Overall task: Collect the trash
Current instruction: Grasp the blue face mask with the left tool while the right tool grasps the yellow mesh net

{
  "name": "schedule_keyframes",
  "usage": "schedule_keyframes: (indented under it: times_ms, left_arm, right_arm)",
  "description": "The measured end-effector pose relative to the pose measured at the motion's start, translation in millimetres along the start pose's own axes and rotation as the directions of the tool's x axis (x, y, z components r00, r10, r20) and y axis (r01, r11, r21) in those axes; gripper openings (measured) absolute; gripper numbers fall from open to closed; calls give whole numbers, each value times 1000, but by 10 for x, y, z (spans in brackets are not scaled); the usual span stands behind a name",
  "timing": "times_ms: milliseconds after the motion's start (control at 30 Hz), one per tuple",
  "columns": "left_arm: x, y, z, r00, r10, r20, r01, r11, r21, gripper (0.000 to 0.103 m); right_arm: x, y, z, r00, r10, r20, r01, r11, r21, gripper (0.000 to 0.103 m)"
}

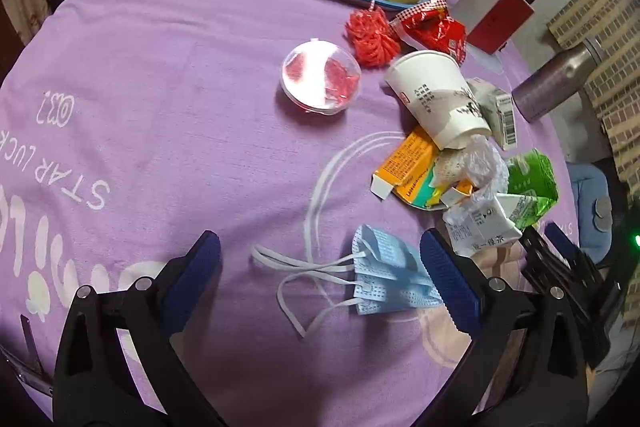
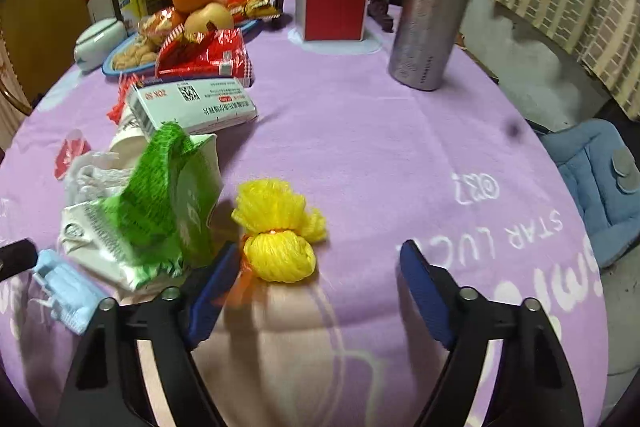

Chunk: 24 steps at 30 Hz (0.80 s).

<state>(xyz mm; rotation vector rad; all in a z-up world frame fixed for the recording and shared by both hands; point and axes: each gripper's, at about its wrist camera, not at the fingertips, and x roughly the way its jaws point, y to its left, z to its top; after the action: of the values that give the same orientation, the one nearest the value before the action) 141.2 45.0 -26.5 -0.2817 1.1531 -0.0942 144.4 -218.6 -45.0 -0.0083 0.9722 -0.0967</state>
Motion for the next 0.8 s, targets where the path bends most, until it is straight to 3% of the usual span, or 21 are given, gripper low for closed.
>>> schedule_keyframes:
  times_ms: [100,133,300,700,800]
  left_arm:
    - [23,-31,-5,1000,-4,-1,4,1000,18,96]
    - [31,-59,-17,1000,-2,-3,2,999,32,96]
    - [39,-165,-67,1000,-7,-5,7,997,76,96]
    - [237,-422,-167,995,95,-7,-93,978,186,96]
    - [279,-489,-200,993,118,22,-120,969,215,96]
  right_arm:
    - [122,52,58,999,31,-29,-32,999,-5,51]
    - [155,63,68,998,46,-43,-46,999,0,28]
    - [45,33,-13,992,118,-31,-117,992,45,28]
    - [-630,-289,-520,989,144,38,-147,982,117,28]
    - [-733,-291,-625,987,156,47,-161,979,123,28]
